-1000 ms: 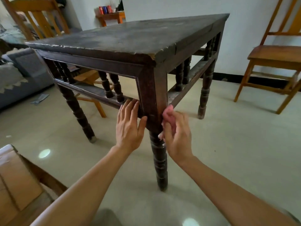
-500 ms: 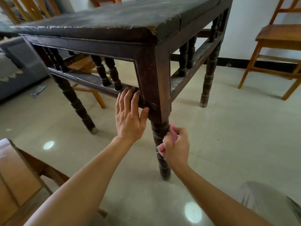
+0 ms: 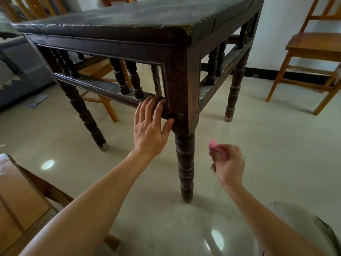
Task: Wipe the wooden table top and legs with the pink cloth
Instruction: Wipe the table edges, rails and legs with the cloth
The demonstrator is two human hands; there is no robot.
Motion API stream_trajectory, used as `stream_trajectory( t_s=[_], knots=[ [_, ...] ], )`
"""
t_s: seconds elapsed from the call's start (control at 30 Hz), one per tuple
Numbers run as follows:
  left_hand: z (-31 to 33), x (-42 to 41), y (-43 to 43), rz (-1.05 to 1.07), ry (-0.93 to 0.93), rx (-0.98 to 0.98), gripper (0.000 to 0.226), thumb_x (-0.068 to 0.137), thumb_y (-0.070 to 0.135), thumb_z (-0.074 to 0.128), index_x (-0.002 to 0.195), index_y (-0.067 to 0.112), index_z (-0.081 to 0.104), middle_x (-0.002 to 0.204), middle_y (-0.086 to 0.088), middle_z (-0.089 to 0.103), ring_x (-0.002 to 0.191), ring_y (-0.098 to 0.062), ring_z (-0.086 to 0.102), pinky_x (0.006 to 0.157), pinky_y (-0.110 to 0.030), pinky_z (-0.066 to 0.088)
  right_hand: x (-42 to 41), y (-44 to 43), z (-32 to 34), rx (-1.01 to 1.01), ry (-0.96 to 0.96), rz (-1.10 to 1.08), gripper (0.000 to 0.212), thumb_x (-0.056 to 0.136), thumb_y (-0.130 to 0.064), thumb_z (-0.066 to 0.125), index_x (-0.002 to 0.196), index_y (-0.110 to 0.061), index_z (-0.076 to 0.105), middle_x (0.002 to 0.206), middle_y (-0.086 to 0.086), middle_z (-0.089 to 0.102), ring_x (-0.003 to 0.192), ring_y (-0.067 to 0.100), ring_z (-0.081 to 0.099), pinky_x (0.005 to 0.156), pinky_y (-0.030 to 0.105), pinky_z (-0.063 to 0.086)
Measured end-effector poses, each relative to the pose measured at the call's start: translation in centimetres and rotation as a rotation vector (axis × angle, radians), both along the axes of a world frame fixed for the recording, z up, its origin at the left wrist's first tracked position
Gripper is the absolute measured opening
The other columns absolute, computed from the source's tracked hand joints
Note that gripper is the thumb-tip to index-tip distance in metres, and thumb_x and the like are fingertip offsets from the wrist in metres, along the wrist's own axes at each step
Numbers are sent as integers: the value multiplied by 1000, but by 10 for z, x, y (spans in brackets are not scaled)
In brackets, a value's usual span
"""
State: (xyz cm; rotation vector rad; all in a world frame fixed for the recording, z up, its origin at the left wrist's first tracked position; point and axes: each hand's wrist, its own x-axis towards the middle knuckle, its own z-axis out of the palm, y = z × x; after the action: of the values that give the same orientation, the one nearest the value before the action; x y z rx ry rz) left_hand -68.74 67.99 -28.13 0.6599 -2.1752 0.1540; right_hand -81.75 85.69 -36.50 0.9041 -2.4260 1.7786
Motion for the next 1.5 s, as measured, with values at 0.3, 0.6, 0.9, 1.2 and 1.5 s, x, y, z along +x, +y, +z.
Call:
stream_trajectory(
  t_s=[0.3, 0.6, 0.9, 1.2, 1.5],
  knots=[
    [13, 13, -9, -43, -76, -89, 51, 96, 46, 47, 131, 10, 53, 133, -13, 55, 127, -30, 45, 109, -44, 30, 73, -28, -15, 75, 511, 352, 19, 85, -8, 71, 103, -15, 70, 100, -2, 56, 81, 15, 57, 62, 31, 55],
    [21, 20, -14, -92, -79, -127, 48, 96, 47, 47, 126, 12, 59, 128, -11, 58, 119, -27, 47, 103, -38, 31, 55, -32, 11, 59, 831, 404, 22, 80, -1, 68, 99, -11, 74, 99, -1, 68, 91, 20, 55, 74, 26, 50],
    [19, 18, -12, -94, -52, -79, 47, 95, 45, 50, 127, 12, 59, 128, -11, 58, 122, -28, 48, 105, -40, 32, 27, 1, 25, 53, 859, 283, 17, 85, -7, 70, 98, -15, 77, 102, -5, 73, 83, 18, 58, 66, 27, 52],
    [21, 22, -11, -93, -90, -50, 47, 96, 44, 48, 131, 13, 55, 133, -11, 55, 127, -28, 44, 109, -39, 28, 21, 0, 16, 217, 698, 303, 23, 77, -7, 78, 97, -18, 77, 100, -9, 74, 85, 13, 56, 63, 21, 49],
    [15, 27, -3, -117, -62, 37, 46, 96, 34, 48, 136, 12, 49, 141, -13, 47, 136, -29, 35, 111, -39, 26, 41, -24, 23, -96, 466, 228, 27, 91, -11, 66, 117, -5, 65, 103, 3, 63, 80, 13, 60, 71, 25, 54]
  ],
)
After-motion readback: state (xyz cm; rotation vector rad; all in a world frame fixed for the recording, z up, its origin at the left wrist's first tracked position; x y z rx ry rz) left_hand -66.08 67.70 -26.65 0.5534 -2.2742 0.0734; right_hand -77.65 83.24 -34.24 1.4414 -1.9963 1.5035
